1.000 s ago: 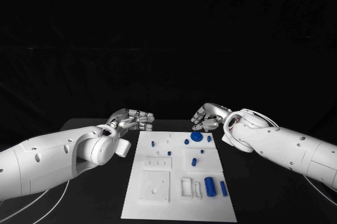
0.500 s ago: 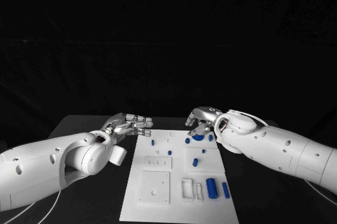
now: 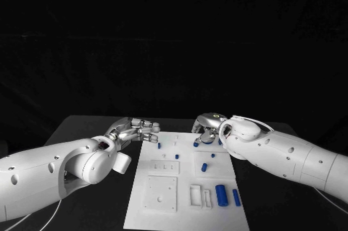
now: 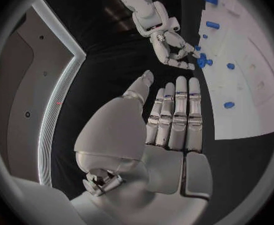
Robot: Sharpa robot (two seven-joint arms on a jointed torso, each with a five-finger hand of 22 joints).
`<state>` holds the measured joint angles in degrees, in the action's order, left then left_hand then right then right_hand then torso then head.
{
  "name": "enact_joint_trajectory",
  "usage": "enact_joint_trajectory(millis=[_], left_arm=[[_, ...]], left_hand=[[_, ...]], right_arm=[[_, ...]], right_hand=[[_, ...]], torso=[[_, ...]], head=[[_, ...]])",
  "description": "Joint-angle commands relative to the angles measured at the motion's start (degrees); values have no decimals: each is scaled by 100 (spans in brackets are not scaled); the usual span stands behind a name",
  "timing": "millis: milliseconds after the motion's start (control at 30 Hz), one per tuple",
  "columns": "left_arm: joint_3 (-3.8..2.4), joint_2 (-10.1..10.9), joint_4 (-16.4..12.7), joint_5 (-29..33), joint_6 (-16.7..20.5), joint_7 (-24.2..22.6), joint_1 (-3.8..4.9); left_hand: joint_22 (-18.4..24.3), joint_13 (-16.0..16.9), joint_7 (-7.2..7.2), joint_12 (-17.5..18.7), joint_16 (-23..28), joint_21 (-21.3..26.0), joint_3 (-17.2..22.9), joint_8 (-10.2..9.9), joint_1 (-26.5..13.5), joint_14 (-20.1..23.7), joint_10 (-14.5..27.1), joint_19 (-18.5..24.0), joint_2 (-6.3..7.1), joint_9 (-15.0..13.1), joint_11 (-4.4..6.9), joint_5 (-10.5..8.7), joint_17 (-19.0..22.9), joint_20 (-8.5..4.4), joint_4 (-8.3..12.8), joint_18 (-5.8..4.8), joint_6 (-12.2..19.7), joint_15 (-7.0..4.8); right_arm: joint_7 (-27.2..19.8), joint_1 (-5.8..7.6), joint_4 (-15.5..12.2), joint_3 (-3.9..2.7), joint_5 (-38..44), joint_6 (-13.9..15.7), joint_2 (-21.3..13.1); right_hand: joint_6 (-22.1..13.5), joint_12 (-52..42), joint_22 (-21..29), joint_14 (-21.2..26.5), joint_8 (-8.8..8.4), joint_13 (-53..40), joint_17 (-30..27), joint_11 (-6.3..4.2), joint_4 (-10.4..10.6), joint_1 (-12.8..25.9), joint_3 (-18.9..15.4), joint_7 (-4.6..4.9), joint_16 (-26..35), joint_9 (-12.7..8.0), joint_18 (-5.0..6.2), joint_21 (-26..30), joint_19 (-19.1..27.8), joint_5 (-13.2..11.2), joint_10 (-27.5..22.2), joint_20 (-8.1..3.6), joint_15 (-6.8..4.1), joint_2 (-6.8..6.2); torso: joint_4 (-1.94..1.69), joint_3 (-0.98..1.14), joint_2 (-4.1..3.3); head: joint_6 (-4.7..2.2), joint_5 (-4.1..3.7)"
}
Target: Assemble the parts on the task board
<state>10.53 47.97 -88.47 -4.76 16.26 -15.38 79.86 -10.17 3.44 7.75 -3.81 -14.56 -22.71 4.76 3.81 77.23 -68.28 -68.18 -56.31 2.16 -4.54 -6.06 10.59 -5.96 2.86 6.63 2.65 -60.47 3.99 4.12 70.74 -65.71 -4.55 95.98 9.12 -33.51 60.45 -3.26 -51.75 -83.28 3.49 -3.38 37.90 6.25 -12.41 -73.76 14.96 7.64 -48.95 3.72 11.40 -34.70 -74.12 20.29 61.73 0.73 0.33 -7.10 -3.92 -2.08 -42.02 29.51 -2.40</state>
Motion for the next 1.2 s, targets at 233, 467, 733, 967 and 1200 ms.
enact_joint_trajectory(millis=[233, 467, 733, 967, 1200], left_arm=[[-12, 36, -136, -78, -96, -66, 81], [-14, 53, -181, -96, -84, -71, 132], [-14, 38, -179, -103, -60, -81, 149], [-14, 29, -157, -103, -61, -82, 151], [-14, 32, -143, -102, -65, -78, 152]], left_hand=[[19, 1, -14, 34, 33, 42, -40, -10, -4, -49, 37, -42, -37, 7, 11, -31, 8, 17, -3, 51, 44, 11], [27, 1, -13, 34, 33, 44, -45, -9, 2, -50, 39, -46, -38, 8, 11, -42, 8, 17, -2, 51, 47, 11], [37, 1, -10, 34, 32, 46, -56, -9, 1, -54, 61, -52, -43, 10, 7, -56, 8, 16, -9, 52, 52, 11], [46, 1, -9, 34, 34, 49, -64, -9, 2, -51, 67, -54, -48, 10, 4, -64, 8, 18, -15, 52, 55, 13], [63, 1, -10, 34, 35, 53, -76, -9, 7, -51, 73, -60, -64, 11, 5, -76, 8, 18, -27, 53, 58, 13]], right_arm=[[53, -80, 155, 5, 288, -61, 71], [38, -119, 204, 6, 309, -66, 93], [29, -153, 222, 6, 340, -90, 104], [25, -162, 171, 6, 364, -68, 95], [72, -163, 143, 6, 445, 15, 81]], right_hand=[[29, -3, -701, 66, -1, 5, -88, -15, -46, 59, 222, 16, -66, -6, 15, 554, -183, -51, 18, -23, -1, -49], [43, -4, -1232, 78, 5, 4, -107, -19, -102, 109, 364, 14, -58, -5, 6, 1048, -313, -34, 39, -20, 3, -45], [144, -1, -1613, 62, 6, 6, -100, -51, -173, 207, 712, -13, -28, -4, -39, 1249, -408, -52, 154, -66, -25, -58], [396, 2, -2031, 61, 11, 4, -72, -138, -188, 352, 1273, -85, -48, 6, -139, 853, -505, -242, 483, -132, -84, -16], [635, -1, -2427, 64, 16, -2, -44, -231, -172, 362, 1667, -147, -57, 39, -261, 399, -549, -460, 802, -222, -151, -2]], torso=[[-30, 2, -156], [-32, 0, -214], [-27, -7, -262], [-25, -6, -294], [-25, -9, -317]], head=[[-58, 17], [-55, 10], [-82, 17], [-96, 21], [-97, 19]])
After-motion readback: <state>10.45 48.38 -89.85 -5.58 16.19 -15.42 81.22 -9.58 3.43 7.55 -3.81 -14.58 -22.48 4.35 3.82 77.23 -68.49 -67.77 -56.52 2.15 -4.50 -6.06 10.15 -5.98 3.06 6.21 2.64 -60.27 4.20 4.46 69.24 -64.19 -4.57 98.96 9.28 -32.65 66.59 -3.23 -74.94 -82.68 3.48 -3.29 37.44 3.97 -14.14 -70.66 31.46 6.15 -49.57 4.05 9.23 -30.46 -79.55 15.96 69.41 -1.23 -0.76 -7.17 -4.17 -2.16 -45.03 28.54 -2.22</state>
